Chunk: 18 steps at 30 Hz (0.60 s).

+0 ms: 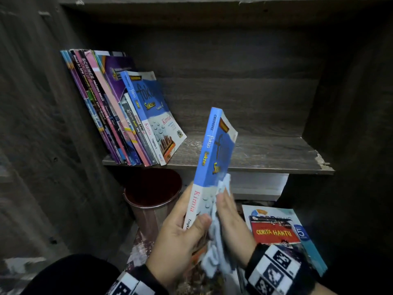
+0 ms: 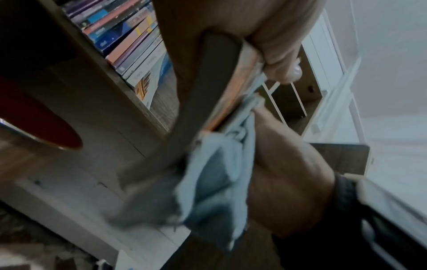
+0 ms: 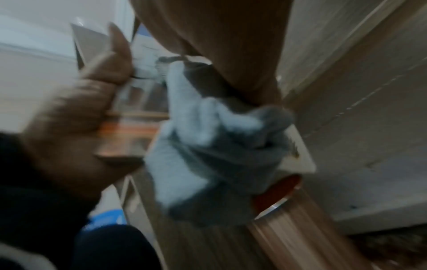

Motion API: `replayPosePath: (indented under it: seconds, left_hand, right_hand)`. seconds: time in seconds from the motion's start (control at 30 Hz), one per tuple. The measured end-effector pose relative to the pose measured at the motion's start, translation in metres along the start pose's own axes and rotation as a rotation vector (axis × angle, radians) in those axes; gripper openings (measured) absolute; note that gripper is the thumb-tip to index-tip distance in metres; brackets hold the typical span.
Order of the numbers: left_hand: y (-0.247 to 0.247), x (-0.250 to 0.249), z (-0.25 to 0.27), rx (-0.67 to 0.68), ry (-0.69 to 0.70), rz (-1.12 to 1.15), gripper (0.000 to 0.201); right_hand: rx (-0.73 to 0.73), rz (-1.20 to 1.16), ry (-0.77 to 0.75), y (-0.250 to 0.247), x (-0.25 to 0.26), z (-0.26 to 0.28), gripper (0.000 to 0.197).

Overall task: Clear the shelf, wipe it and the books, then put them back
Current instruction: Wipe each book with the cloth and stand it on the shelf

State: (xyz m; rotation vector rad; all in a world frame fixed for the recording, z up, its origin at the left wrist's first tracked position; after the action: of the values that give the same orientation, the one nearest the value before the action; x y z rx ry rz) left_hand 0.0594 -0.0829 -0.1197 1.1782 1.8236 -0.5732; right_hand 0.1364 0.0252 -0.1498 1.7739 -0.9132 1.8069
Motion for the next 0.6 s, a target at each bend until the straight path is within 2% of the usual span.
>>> replayPosePath:
  seconds: [0.07, 0.1, 0.17, 0.23, 0.33, 0.37, 0.4, 0.47, 0.57, 0.6]
  left_hand:
    - [0.000, 0.000, -0.001, 0.056, -0.007, -0.025, 0.064]
    - [0.000, 0.001, -0.001, 0.095, 0.008, -0.081, 0.068]
    - [0.001, 0.005, 0.000, 0.179, 0.081, -0.279, 0.072]
    - [0.002, 0.010, -0.001, 0.255, 0.119, -0.471, 0.070]
    - [0.000, 0.016, -0.002, 0.301, 0.135, -0.542, 0.059]
    - [-0.001, 0.016, -0.003, 0.306, 0.129, -0.532, 0.058]
    - [-0.004, 0.018, -0.005, 0.288, 0.120, -0.525, 0.061]
    - [-0.012, 0.024, -0.013, 0.179, 0.028, -0.456, 0.068]
    - [-0.035, 0.037, -0.033, -0.073, -0.241, -0.253, 0.074]
    - [-0.040, 0.040, -0.039, -0.100, -0.325, -0.214, 0.078]
  right_hand:
    - [0.173, -0.211, -0.038, 0.004, 0.015, 0.011, 0.092]
    - [0.202, -0.338, -0.026, 0.003, 0.026, 0.014, 0.094]
    - [0.162, -0.531, -0.026, -0.003, 0.043, 0.016, 0.089]
    - [0.047, -0.596, -0.078, -0.007, 0.054, 0.019, 0.069]
    - [-0.157, -0.495, -0.170, -0.015, 0.058, 0.019, 0.010]
    - [-0.203, -0.457, -0.185, -0.018, 0.060, 0.018, 0.011]
    - [-0.225, -0.414, -0.197, -0.022, 0.063, 0.017, 0.021]
    - [-0.218, -0.388, -0.243, -0.027, 0.070, 0.015, 0.027]
    - [-0.085, -0.504, -0.315, -0.033, 0.078, 0.016, 0.025]
    - [-0.047, -0.526, -0.322, -0.035, 0.078, 0.017, 0.026]
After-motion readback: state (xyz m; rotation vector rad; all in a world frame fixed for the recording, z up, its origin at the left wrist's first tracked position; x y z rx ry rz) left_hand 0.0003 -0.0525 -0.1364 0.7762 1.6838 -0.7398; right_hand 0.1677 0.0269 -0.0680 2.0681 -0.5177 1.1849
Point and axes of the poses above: each hand's wrist, its own z-axis away from the middle knuckle, its own y-axis out of the palm, x = y × z, the point moved 1 cm from there along -z, towards the middle knuckle, and after that the axes turned 8 degrees about y, right-handed, at the moved point
